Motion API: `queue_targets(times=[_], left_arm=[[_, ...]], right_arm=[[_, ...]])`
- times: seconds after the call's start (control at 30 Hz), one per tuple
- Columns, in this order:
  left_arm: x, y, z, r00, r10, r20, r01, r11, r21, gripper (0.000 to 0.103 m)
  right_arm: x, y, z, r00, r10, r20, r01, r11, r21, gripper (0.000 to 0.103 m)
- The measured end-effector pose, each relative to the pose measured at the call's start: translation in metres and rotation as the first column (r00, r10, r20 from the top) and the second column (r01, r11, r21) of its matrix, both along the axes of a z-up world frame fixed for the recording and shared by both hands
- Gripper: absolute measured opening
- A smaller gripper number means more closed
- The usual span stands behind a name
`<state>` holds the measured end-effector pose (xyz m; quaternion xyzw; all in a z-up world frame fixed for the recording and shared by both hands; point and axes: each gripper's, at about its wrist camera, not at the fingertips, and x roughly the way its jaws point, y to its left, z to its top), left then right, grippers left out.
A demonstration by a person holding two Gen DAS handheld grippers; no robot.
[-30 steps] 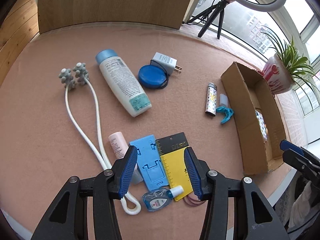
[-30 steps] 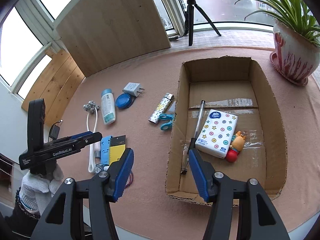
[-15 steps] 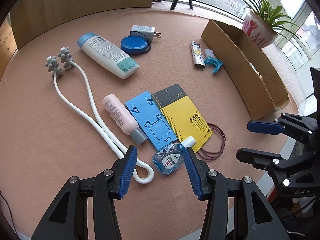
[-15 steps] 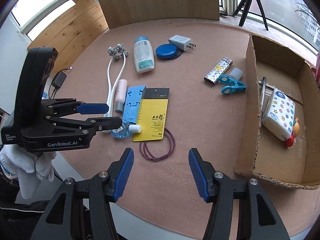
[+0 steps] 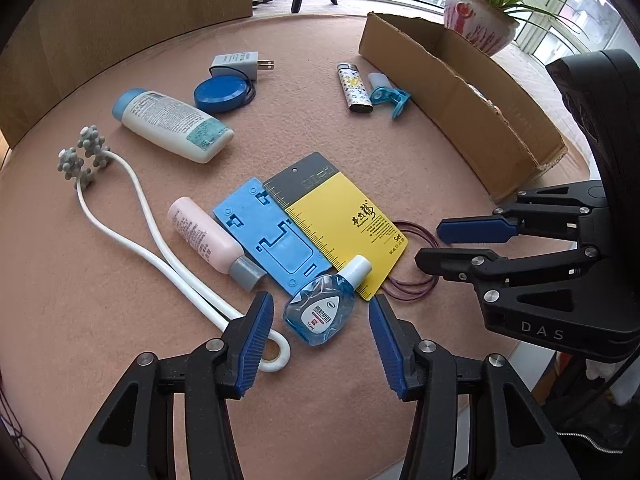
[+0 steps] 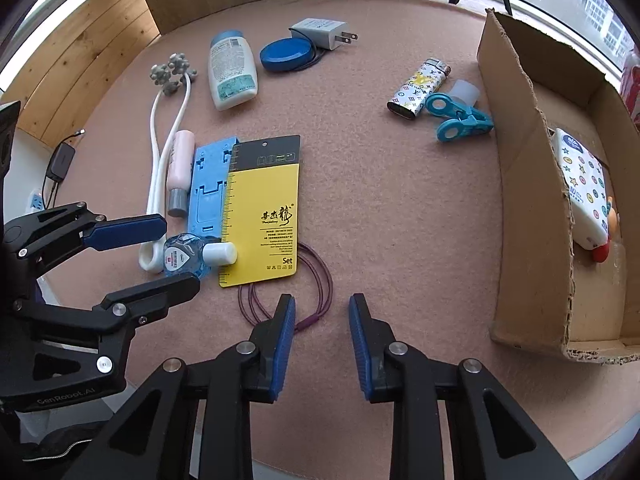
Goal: Organize objects
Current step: 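Grasp the purple cord with the right gripper while the left gripper grasps the blue eye-drop bottle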
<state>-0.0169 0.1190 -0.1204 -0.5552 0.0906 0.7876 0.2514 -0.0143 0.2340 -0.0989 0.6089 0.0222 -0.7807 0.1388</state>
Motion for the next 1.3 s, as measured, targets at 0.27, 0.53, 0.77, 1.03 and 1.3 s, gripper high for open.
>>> queue_targets(times=[0.27, 0.53, 0.77, 1.03, 1.3], left_arm=[[-0.002, 0.002, -0.005, 1.0, -0.019, 0.001, 0.019, 1.0, -0.01, 0.053], [-0.002, 0.008, -0.011, 1.0, -0.029, -0.006, 0.029, 0.999, -0.044, 0.053], [-0.004, 0.01, -0.014, 0.999, -0.021, -0.033, 0.019, 0.998, -0.061, 0.04], [-0.004, 0.004, -0.013, 1.0, 0.011, -0.019, -0.012, 1.0, -0.023, 0.04], [-0.005, -0.003, -0.008, 0.998, 0.056, 0.019, -0.057, 0.998, 0.033, 0.04]], right_arm=[[0.0, -0.016, -0.001, 0.999, 0.039, -0.014, -0.037, 0.994, 0.104, 0.025], [0.002, -0.011, 0.0, 0.999, 0.042, -0.02, -0.04, 0.992, 0.12, 0.013], [0.005, 0.006, 0.001, 1.0, 0.014, -0.011, -0.013, 0.995, 0.096, 0.003], [0.014, 0.034, 0.006, 0.997, -0.078, -0.017, 0.078, 0.996, 0.046, 0.003], [0.019, 0.042, 0.023, 0.991, -0.121, -0.059, 0.121, 0.993, 0.004, 0.003]])
